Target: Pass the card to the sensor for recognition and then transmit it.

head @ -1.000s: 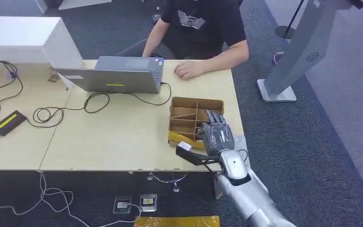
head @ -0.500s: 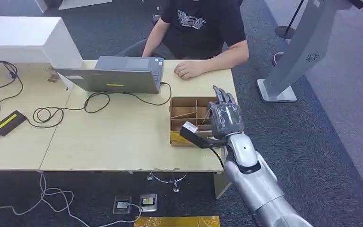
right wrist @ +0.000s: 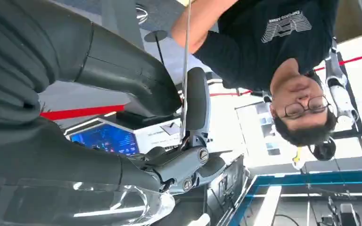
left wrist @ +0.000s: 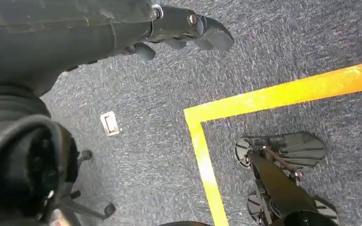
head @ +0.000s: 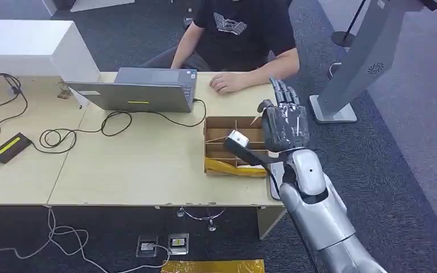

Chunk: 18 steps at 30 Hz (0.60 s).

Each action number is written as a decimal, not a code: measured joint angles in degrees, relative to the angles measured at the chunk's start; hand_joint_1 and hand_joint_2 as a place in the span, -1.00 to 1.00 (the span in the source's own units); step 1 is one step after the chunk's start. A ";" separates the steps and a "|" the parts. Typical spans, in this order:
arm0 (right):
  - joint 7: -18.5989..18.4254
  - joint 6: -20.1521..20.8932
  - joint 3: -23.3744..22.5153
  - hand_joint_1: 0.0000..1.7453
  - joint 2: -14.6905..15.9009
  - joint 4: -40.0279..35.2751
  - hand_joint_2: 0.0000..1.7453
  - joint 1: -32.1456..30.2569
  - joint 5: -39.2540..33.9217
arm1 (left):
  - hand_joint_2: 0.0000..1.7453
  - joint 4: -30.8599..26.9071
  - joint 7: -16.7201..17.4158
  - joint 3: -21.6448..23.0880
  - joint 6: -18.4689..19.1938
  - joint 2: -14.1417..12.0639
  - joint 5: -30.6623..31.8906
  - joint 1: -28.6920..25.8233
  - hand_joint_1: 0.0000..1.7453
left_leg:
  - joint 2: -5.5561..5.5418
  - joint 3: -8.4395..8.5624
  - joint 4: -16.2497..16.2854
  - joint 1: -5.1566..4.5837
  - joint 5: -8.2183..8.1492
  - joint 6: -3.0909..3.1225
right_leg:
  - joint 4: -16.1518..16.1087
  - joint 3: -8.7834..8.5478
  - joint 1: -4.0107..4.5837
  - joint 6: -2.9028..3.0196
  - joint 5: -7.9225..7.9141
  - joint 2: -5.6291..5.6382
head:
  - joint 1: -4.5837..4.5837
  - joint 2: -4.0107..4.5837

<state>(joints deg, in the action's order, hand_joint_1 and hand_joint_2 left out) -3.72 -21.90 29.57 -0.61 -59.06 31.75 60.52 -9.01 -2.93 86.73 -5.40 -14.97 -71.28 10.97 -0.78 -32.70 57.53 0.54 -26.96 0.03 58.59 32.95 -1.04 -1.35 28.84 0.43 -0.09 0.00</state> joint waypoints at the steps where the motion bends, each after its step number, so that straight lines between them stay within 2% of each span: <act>1: 0.29 -0.46 0.00 1.00 -0.02 0.17 1.00 0.34 -0.09 | -1.00 0.00 0.00 0.00 0.00 0.00 0.15 0.00 -1.00 | 0.00 0.00 0.00 0.00 0.00 0.00 | 0.00 0.00 0.00 0.00 0.00 0.00 | 0.04 0.00; 8: 0.83 -3.02 0.02 1.00 -1.42 5.10 1.00 4.75 0.02 | -1.00 0.00 0.00 0.00 0.04 0.04 1.27 0.02 -1.00 | -0.01 -0.01 0.00 0.00 0.00 0.00 | 0.02 -0.01 0.00 0.00 0.00 -0.02 | 0.00 0.00; 18: -0.92 -3.15 0.04 1.00 -4.24 13.29 1.00 11.57 2.21 | -1.00 0.00 0.00 0.00 0.09 0.15 2.27 0.04 -1.00 | -0.01 -0.02 0.00 0.00 0.00 0.00 | 0.03 0.01 0.00 0.00 0.00 -0.02 | 0.00 0.00</act>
<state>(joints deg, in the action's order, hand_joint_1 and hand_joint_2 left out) -4.63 -25.05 29.62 -4.85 -45.77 43.31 62.73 -9.01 -2.93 86.73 -5.31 -14.82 -69.00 11.01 -0.79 -32.72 57.53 0.55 -26.95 0.03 58.62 32.96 -1.04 -1.35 28.84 0.41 -0.09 0.00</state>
